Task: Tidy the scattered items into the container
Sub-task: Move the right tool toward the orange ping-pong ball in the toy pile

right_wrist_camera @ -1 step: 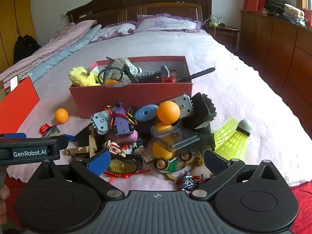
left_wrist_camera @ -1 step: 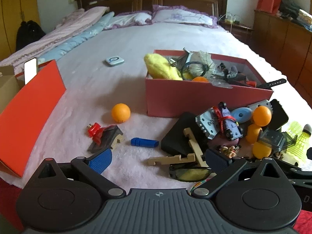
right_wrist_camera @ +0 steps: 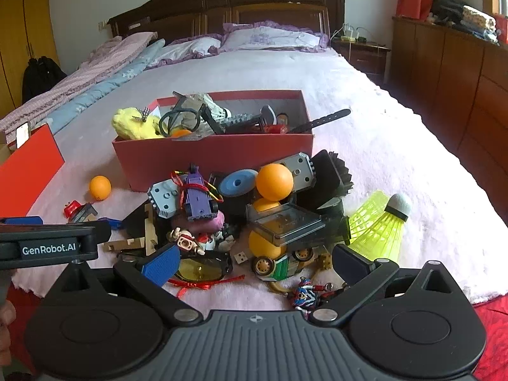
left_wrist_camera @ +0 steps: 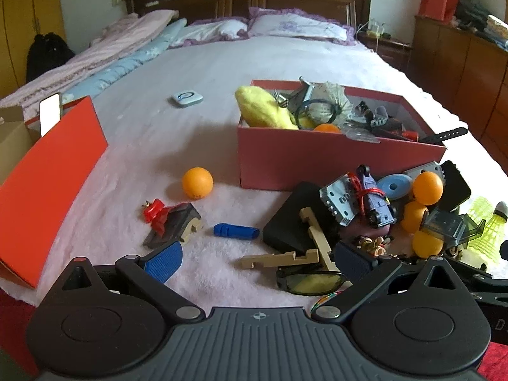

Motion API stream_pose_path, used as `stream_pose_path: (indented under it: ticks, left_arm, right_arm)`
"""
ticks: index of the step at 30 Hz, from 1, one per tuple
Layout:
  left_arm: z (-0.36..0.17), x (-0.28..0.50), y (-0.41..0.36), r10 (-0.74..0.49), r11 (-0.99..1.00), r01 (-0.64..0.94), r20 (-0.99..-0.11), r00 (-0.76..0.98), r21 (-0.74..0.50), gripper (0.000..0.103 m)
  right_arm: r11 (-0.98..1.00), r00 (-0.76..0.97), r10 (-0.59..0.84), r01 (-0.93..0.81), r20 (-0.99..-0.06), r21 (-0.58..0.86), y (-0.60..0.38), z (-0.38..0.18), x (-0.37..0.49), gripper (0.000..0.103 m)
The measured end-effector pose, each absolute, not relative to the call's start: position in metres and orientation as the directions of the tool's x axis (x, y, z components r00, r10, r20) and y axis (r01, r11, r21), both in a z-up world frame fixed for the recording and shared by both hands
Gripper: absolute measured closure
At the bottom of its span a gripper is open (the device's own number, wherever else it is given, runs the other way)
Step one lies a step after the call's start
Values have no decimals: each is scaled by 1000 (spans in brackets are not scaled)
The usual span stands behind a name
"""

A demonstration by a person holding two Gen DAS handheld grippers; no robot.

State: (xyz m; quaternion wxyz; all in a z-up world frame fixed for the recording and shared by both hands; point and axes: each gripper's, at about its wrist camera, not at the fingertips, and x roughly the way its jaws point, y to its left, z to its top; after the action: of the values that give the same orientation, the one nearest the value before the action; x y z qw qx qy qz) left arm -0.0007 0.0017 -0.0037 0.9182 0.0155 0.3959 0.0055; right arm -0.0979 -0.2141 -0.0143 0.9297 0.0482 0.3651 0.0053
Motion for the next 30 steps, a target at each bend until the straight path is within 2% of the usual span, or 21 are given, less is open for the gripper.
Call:
stream_pose_path:
  ticks: [5, 13, 23, 27, 30]
  left_arm:
    - [-14, -3, 6, 22, 1000, 2, -749, 662, 30, 0]
    - [-30, -6, 14, 20, 1000, 0, -782, 623, 26, 0]
    - [-36, -8, 12, 15, 999, 25, -793, 609, 37, 0]
    - [-41, -9, 11, 4, 999, 34, -797, 604, 30, 0]
    - [-45, -8, 12, -1, 999, 33, -806, 592, 23, 0]
  right_arm:
    - [995, 718, 47, 29, -694, 97, -218, -16, -98, 0]
    - [995, 656, 49, 38, -753, 98, -216, -50, -104, 0]
    - [994, 635, 59, 35, -770, 105, -211, -59, -106, 0]
    - [993, 641, 57, 39, -765, 107, -214, -58, -106, 1]
    - [997, 702, 17, 45, -712, 68, -219, -53, -107, 1]
